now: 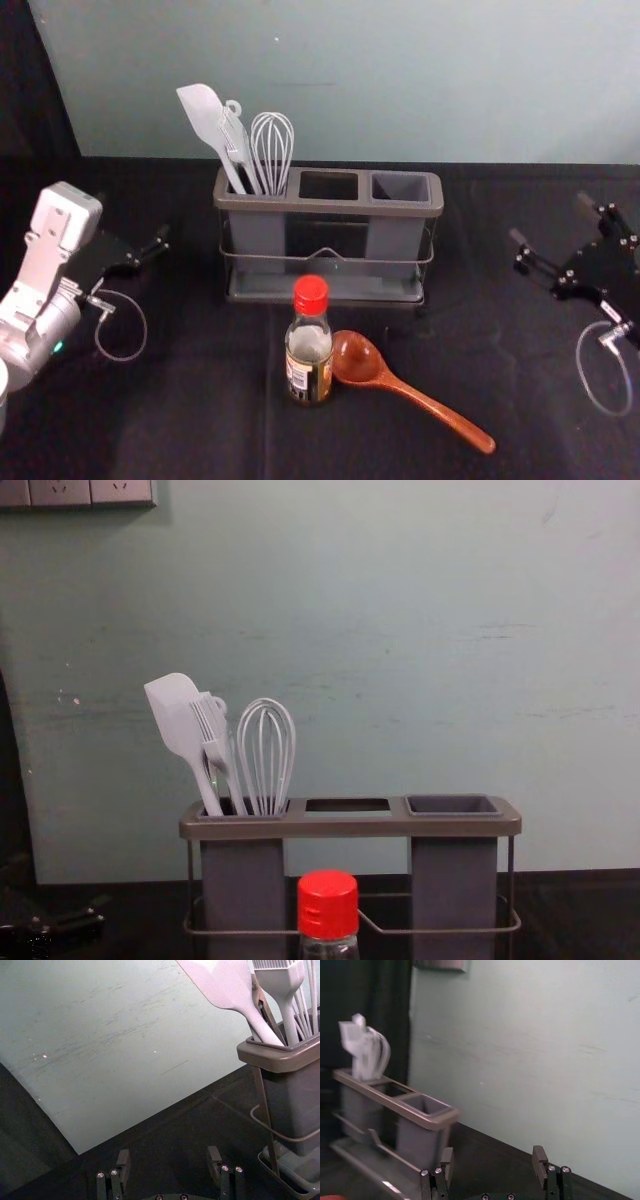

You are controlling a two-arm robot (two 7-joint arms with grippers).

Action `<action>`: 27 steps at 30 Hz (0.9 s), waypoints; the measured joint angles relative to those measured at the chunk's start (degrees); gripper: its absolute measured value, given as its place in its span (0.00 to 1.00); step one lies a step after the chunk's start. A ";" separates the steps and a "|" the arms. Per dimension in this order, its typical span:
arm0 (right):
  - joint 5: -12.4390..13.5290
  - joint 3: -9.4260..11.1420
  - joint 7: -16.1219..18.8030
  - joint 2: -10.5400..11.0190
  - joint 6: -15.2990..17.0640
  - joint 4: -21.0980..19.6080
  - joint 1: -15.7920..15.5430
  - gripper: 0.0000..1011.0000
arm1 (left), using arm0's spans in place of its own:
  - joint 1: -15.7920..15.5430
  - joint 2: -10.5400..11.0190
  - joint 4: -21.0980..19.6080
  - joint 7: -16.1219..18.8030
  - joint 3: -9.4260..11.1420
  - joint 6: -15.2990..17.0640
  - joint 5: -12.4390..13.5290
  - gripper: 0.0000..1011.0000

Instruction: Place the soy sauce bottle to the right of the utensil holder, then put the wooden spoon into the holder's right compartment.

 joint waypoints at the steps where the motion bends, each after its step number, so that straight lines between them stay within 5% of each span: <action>1: 0.00 0.00 0.00 0.00 0.00 0.00 0.00 0.99 | 0.00 0.00 0.00 0.00 0.00 0.00 0.00 0.99; 5: 6.20 1.66 6.87 2.08 -0.95 -1.83 -2.37 0.99 | 0.00 0.00 0.00 0.00 0.00 0.00 0.00 0.99; 13: 11.88 2.17 18.80 6.39 -0.88 -5.29 -4.65 0.99 | 0.00 0.00 0.00 0.00 0.00 0.00 0.00 0.99; 20: 12.68 -0.39 26.48 7.25 0.78 -5.96 -3.18 0.99 | 0.00 0.00 0.00 0.00 0.00 0.00 0.00 0.99; 27: 12.75 -3.98 33.59 5.69 2.88 -4.66 0.18 0.99 | 0.00 0.00 0.00 0.00 0.00 0.00 0.00 0.99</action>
